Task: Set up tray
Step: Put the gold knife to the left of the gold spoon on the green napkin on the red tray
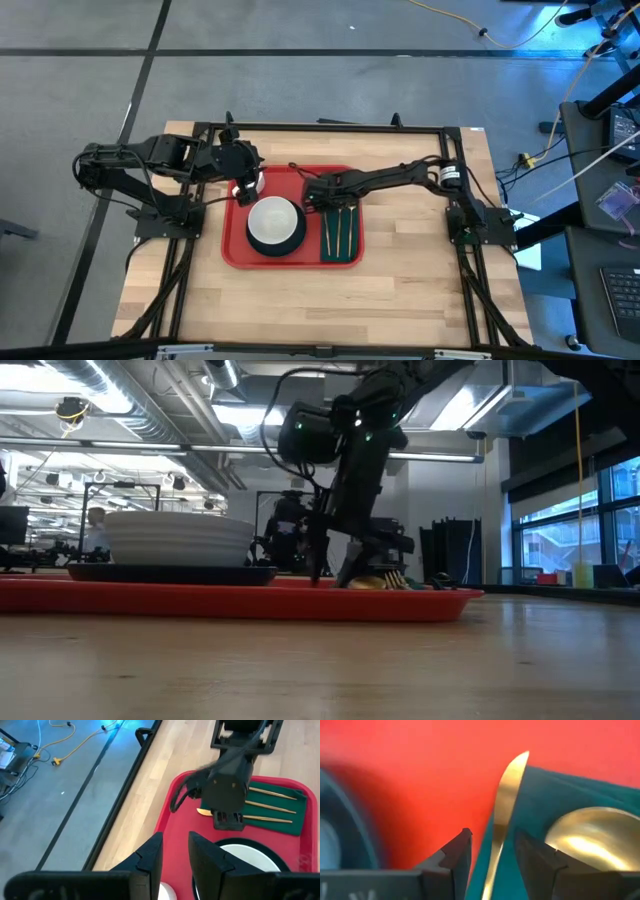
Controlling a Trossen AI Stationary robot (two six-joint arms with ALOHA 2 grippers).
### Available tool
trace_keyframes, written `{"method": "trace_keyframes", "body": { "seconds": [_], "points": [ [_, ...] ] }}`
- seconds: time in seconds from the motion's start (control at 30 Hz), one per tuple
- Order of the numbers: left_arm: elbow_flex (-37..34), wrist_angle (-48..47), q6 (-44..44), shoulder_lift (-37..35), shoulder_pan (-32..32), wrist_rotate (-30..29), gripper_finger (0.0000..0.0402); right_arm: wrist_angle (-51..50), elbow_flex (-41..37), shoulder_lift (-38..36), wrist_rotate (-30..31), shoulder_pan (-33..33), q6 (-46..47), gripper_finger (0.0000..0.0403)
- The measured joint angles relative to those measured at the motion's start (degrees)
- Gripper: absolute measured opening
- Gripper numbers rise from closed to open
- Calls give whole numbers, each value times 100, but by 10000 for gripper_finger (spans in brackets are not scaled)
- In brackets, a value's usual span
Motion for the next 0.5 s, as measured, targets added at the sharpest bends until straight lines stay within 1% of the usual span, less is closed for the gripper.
{"method": "trace_keyframes", "body": {
  "seconds": [0.27,0.37,0.5],
  "points": [
    [-2,-2,57,-1,0,4,86,292,15,107,10,0,0,145],
    [-2,-2,90,0,0,3,86,358,13,114,9,-2,0,128],
    [-2,-2,103,-2,0,1,86,368,10,120,6,2,0,92]
  ]
}}
